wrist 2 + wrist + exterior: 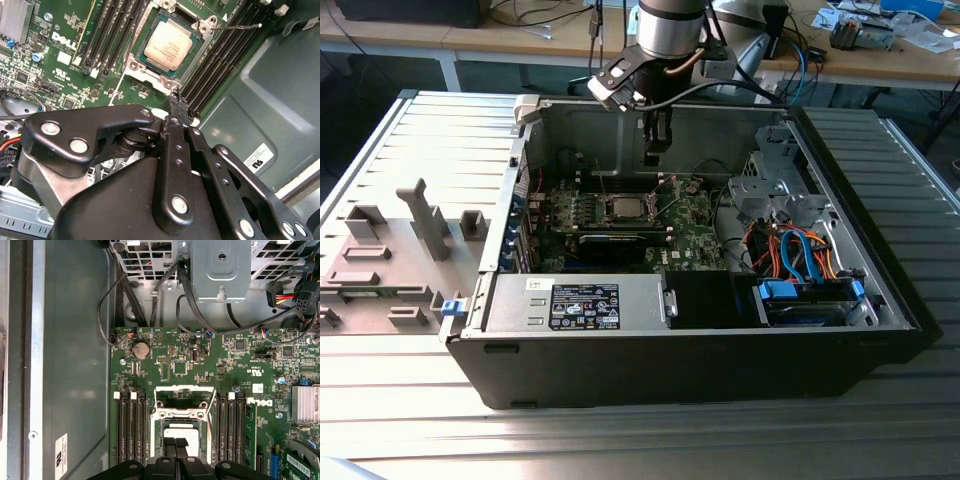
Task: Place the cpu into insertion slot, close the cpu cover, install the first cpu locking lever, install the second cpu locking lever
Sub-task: 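Close the cpu cover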
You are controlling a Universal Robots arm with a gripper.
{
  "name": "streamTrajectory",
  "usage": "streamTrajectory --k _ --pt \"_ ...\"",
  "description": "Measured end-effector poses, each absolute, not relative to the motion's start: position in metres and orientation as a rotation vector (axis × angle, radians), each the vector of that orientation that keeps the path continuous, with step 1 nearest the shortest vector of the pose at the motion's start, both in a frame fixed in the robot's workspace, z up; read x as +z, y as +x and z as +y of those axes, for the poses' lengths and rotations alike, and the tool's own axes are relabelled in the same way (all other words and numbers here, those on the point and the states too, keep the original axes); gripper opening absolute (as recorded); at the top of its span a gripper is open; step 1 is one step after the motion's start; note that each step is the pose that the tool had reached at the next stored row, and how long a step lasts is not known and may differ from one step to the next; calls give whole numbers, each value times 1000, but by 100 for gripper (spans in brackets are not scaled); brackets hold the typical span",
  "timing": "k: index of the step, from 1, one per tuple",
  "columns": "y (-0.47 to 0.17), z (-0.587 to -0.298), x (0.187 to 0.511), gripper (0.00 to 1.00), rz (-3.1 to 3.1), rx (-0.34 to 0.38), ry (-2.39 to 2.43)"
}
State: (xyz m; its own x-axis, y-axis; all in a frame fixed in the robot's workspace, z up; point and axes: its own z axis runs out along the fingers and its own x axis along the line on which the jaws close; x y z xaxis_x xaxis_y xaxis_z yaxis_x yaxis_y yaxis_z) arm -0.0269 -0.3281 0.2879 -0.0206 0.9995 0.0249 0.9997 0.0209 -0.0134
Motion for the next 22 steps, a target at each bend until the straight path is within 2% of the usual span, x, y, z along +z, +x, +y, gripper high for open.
streamTrajectory --k 13,22 --pt "36 -328 274 11 -2219 10 -2173" --pt "46 -330 255 11 -2280 35 -2108"
